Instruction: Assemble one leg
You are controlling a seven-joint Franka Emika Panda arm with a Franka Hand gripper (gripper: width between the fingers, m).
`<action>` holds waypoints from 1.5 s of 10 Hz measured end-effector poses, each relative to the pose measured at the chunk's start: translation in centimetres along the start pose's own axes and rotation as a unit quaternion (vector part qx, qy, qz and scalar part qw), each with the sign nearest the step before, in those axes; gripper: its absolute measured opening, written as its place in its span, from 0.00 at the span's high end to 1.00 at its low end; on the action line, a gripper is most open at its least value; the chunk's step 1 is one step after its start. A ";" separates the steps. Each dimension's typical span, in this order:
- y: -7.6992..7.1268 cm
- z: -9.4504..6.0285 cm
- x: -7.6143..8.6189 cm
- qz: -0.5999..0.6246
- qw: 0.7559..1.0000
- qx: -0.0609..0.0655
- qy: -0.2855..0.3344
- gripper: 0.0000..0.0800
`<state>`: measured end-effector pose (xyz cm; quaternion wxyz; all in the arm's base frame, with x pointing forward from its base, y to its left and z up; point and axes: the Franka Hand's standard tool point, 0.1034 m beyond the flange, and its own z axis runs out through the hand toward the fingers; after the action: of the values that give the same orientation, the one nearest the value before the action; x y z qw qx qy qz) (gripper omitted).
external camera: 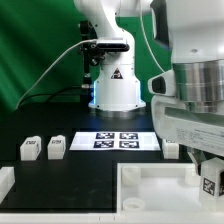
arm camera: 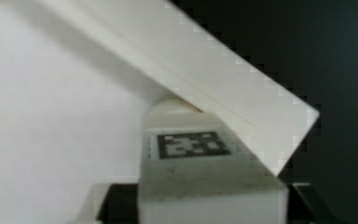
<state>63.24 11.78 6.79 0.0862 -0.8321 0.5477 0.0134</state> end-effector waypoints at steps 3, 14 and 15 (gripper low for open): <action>0.1 0.0 0.1 0.206 0.978 0.030 -0.020 0.63; -0.1 -0.4 0.0 -0.281 0.960 -0.008 -0.012 0.19; -0.3 -0.3 0.4 -0.387 0.922 -0.015 -0.001 0.19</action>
Offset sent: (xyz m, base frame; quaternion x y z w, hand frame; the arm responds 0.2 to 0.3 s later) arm 0.0046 -0.0104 0.0000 0.0246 0.0122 0.2298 0.9729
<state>63.64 11.43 7.04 0.0725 -0.9803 0.1831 -0.0117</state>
